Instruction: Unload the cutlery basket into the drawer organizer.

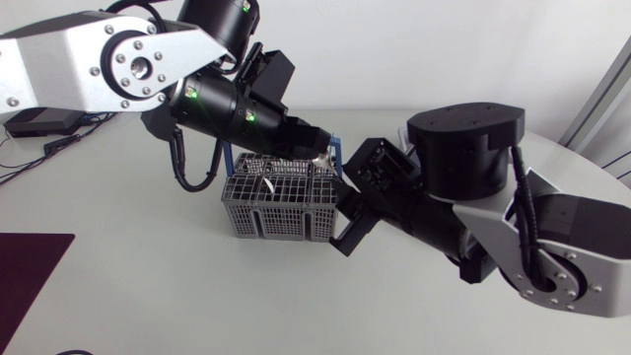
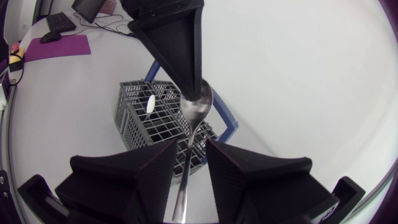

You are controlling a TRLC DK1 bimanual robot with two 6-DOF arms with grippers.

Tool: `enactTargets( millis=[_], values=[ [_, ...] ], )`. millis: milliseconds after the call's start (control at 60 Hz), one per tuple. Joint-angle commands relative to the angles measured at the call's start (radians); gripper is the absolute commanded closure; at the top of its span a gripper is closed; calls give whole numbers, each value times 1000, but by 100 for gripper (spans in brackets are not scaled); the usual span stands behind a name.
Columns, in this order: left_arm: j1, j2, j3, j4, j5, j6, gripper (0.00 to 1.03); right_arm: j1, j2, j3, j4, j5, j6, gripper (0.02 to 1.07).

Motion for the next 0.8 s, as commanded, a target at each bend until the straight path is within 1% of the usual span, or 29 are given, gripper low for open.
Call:
enactTargets(
  millis=[0,17,67,100,283,483,583,617,717,783],
  values=[
    [0,-3,14,-5,11,-31,81,-10,-19,-35,18,3,-14,71],
    [0,-5,13,-5,11,-31,81,-10,-20,-37,18,3,-14,72],
    [-3,-5,10,-5,11,-31,81,-10,-20,-35,20,3,-17,80],
    [-6,-6,8,-6,11,-32,81,-12,-20,-32,18,3,-19,83],
    [-9,-15,3,-6,11,-37,81,-12,-17,-31,9,3,-20,84],
    [-14,-22,3,-8,19,-40,81,-9,-14,-32,0,-12,-22,93],
    [-12,-23,3,-8,31,-41,80,-10,-22,-37,-9,-22,-26,94],
    [-11,-25,5,-9,33,-43,77,-10,-25,-38,-14,-23,-28,94],
    [-8,-34,13,-9,37,-46,60,-9,-39,-41,-28,-32,-32,94],
    [-8,-35,16,-9,39,-49,60,-9,-42,-44,-31,-34,-32,94]
  ],
)
